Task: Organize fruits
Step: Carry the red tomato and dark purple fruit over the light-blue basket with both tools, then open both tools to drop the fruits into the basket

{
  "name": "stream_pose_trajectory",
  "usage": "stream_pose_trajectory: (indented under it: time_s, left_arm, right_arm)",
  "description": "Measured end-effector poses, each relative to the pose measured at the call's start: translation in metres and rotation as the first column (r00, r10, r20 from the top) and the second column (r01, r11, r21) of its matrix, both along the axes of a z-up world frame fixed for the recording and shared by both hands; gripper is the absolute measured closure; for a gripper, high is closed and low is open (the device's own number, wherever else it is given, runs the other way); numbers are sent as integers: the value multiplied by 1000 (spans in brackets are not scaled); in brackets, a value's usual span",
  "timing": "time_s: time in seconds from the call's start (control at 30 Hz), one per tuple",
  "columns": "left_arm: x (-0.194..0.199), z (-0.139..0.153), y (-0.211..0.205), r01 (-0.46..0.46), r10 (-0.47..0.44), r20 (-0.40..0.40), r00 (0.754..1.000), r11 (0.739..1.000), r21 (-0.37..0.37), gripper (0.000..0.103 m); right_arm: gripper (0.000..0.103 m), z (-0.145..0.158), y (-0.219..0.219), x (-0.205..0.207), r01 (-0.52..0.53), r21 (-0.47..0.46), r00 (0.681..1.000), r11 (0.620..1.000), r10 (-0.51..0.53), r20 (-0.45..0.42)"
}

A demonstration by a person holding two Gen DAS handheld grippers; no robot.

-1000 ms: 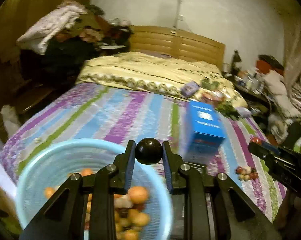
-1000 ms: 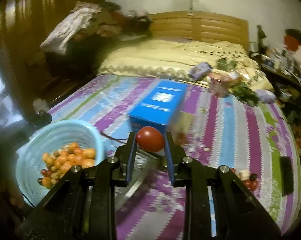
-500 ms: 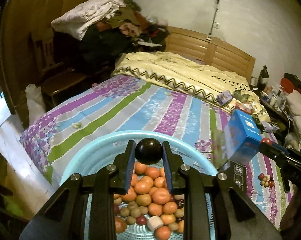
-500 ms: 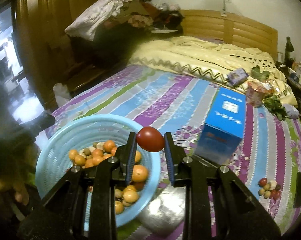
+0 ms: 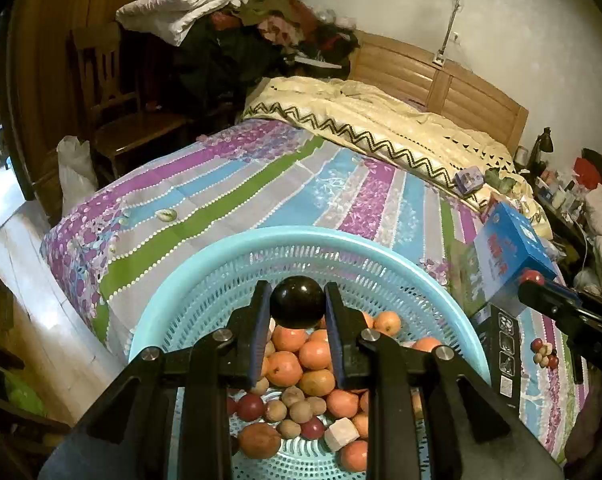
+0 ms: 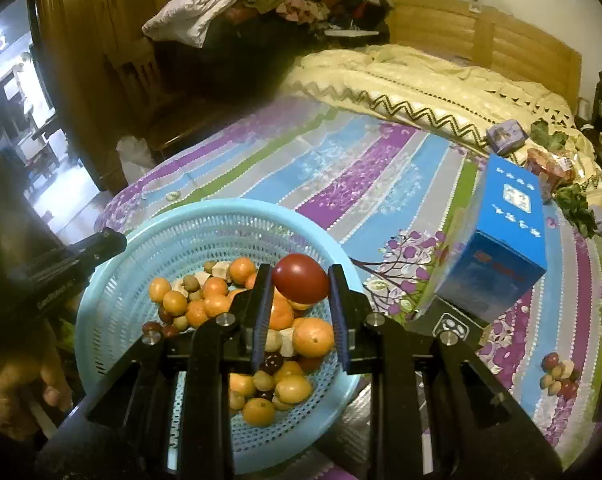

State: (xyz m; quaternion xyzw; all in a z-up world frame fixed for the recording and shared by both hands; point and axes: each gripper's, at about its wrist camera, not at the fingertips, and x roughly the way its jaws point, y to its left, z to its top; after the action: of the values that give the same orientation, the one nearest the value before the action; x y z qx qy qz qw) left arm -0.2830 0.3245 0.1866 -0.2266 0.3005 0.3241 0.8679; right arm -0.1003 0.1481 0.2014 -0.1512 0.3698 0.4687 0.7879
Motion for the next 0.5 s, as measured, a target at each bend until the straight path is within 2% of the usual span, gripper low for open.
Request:
stream_pose_trajectory:
  time_s: [0.5]
  left_arm:
    - [5, -24, 11, 16, -18, -45, 999, 998, -60, 77]
  right_arm:
    - [75, -17, 21, -4, -54, -51, 996, 997, 50, -71]
